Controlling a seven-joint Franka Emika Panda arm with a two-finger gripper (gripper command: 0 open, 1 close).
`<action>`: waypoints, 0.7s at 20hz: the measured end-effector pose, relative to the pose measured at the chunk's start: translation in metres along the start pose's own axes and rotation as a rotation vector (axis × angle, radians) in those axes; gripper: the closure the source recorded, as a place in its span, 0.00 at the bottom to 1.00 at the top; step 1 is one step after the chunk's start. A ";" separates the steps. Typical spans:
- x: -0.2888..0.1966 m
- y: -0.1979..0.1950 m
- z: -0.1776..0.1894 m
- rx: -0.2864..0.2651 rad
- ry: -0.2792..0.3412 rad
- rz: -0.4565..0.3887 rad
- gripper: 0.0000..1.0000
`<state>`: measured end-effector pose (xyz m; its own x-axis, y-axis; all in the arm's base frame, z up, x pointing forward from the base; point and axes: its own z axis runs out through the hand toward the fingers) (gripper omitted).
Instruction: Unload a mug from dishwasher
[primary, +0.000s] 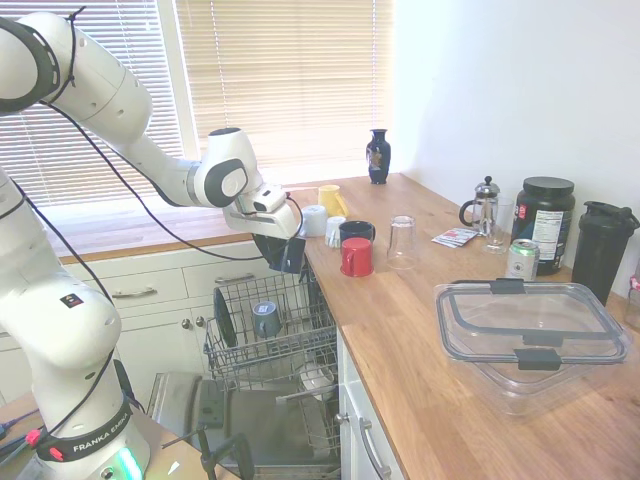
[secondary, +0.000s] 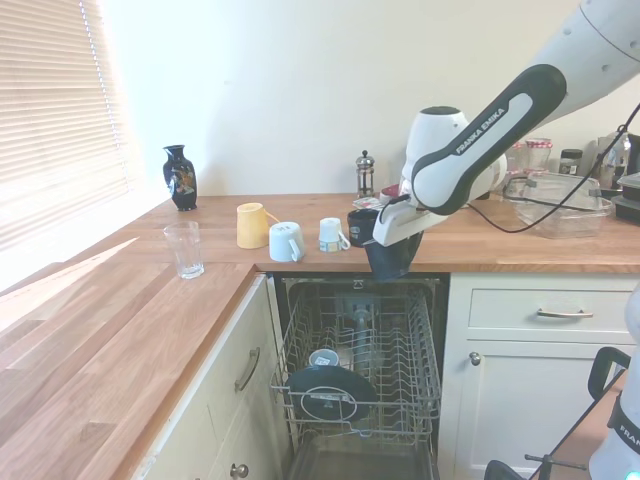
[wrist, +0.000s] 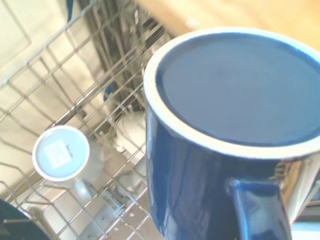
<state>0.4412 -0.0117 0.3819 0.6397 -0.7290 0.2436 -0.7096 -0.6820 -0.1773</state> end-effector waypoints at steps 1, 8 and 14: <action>0.004 0.003 -0.002 -0.001 -0.002 0.010 1.00; 0.022 0.017 -0.015 0.010 -0.007 0.071 1.00; 0.041 0.037 -0.034 0.008 -0.005 0.131 1.00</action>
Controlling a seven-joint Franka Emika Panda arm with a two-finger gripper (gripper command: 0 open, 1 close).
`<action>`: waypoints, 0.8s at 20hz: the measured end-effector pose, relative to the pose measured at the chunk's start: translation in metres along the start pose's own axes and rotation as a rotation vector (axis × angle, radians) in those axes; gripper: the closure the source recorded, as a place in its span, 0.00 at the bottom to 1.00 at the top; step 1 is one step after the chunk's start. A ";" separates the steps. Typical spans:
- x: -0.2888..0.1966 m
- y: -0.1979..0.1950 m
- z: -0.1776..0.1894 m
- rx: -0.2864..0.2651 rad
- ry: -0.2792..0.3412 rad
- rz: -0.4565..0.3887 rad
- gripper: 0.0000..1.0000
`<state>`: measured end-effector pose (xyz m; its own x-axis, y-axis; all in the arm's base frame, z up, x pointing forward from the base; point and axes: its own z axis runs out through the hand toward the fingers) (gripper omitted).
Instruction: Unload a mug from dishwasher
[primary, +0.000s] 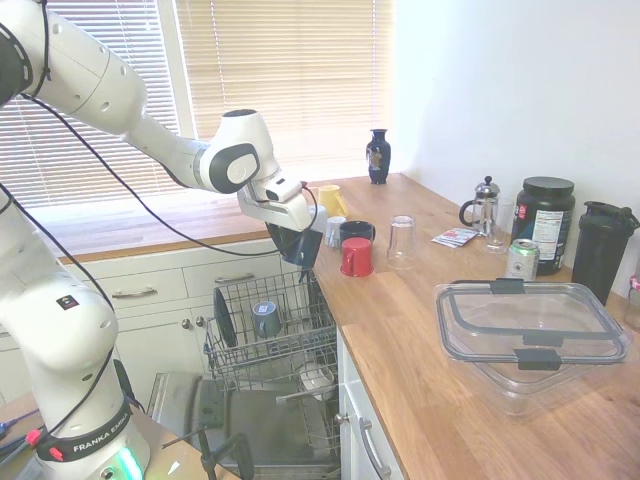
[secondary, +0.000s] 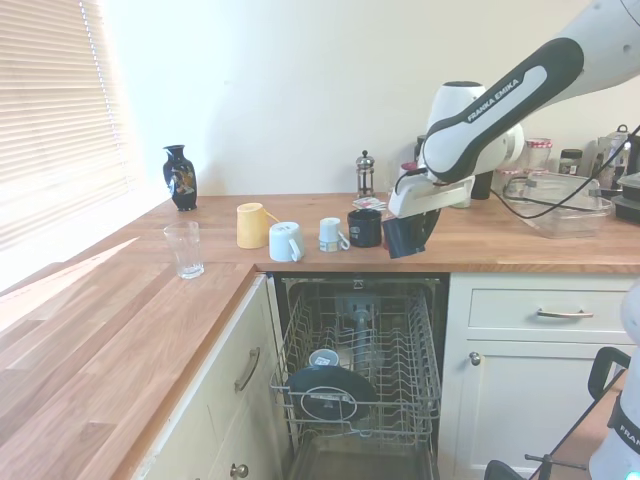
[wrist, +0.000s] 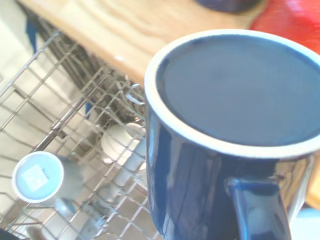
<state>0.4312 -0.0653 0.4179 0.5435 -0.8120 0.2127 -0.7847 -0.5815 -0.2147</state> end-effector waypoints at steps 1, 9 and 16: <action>0.003 0.004 -0.002 -0.004 -0.001 0.010 1.00; 0.022 0.032 -0.016 -0.030 -0.010 0.084 1.00; 0.036 0.053 -0.008 -0.052 -0.028 0.121 1.00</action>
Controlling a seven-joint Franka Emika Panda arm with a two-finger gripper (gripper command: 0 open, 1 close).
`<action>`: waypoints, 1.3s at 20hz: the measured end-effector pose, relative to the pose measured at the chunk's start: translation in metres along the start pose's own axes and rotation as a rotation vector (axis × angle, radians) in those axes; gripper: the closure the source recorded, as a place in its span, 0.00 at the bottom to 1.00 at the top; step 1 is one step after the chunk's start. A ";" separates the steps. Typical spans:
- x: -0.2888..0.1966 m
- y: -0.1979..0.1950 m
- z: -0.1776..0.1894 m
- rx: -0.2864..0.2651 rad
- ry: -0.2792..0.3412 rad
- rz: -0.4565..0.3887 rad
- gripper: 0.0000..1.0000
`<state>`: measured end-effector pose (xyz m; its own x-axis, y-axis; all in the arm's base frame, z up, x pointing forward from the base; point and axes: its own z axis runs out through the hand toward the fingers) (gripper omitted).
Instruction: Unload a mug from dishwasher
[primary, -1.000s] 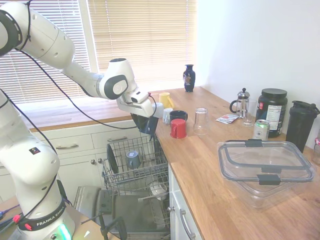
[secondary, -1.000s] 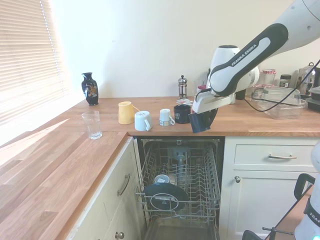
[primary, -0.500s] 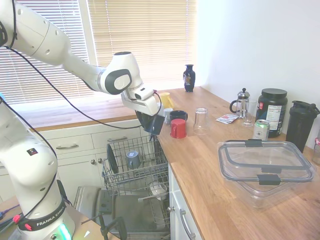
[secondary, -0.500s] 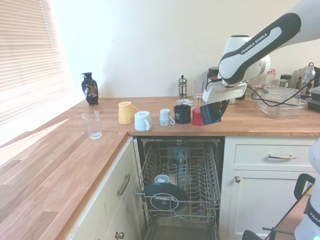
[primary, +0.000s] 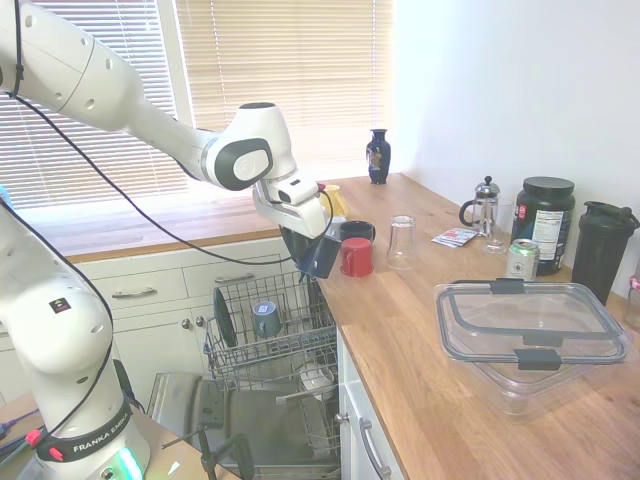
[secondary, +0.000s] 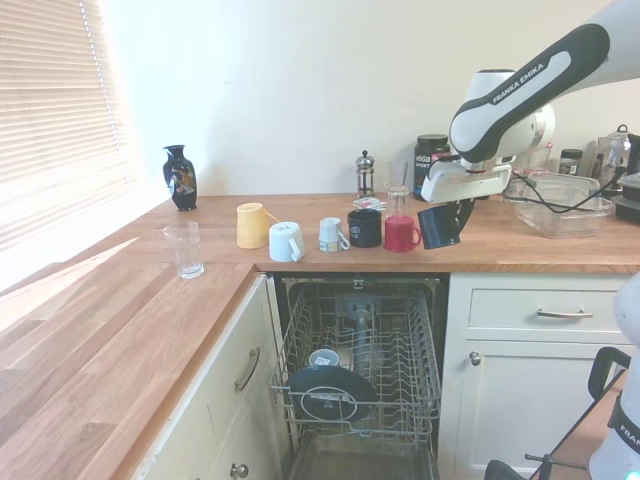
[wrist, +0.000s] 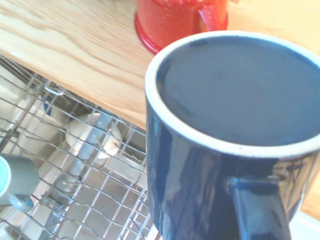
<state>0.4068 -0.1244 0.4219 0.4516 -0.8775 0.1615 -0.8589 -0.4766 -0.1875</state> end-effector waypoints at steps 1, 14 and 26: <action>0.002 0.002 0.003 -0.005 -0.004 0.003 1.00; 0.042 0.034 0.025 -0.037 -0.035 0.034 1.00; 0.081 0.013 0.045 -0.059 -0.038 -0.003 1.00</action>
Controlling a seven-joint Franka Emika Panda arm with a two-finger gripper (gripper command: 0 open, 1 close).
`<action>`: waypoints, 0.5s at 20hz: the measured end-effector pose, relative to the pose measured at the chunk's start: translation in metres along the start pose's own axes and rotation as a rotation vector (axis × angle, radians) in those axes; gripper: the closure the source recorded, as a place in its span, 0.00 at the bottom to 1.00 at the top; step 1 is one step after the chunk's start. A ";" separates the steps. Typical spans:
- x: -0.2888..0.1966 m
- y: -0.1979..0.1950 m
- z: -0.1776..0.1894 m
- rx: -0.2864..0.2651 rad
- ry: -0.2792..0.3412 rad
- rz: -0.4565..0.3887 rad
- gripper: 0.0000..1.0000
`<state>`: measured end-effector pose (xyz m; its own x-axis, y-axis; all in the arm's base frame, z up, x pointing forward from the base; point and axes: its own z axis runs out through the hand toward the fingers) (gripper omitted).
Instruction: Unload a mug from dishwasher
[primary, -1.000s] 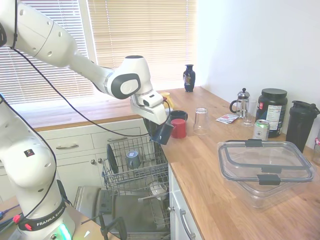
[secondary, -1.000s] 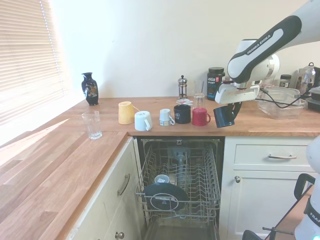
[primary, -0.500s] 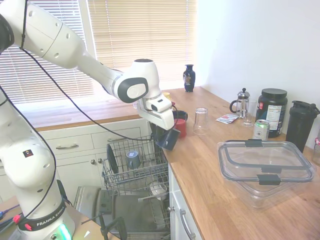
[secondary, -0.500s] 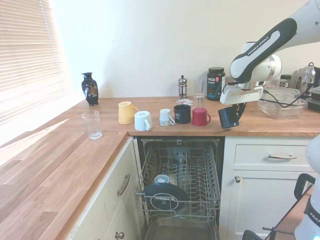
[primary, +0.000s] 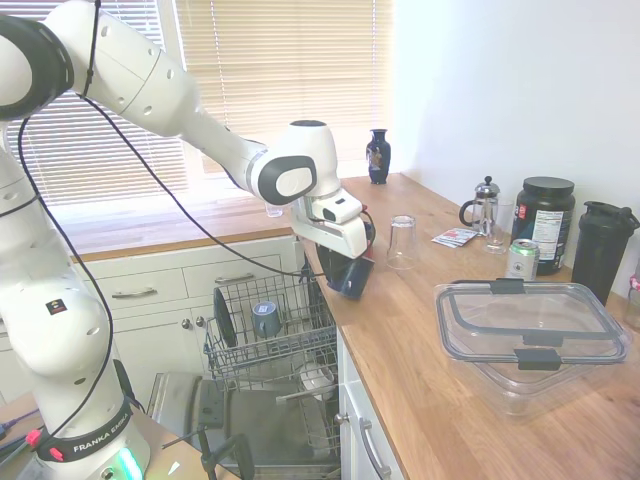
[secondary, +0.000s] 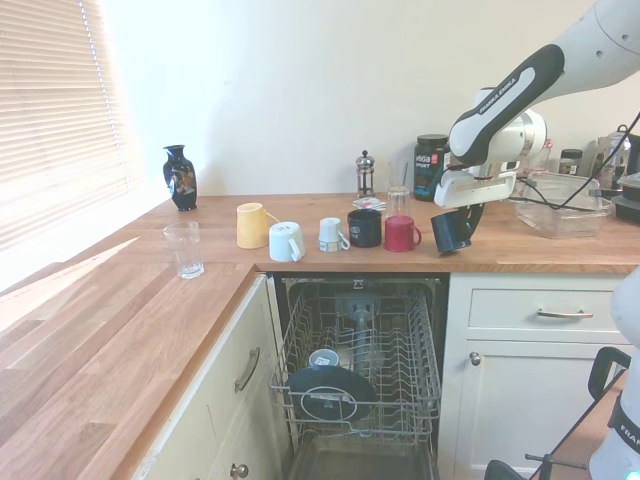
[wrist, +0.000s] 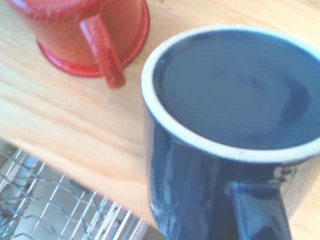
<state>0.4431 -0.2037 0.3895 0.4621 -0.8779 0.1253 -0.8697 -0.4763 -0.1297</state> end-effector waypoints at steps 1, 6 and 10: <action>0.003 -0.003 0.002 -0.003 0.000 -0.004 1.00; 0.007 -0.013 0.023 -0.027 -0.024 -0.027 1.00; 0.008 -0.014 0.031 -0.038 -0.033 -0.029 1.00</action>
<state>0.4644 -0.2052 0.3613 0.4924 -0.8651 0.0959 -0.8614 -0.5001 -0.0887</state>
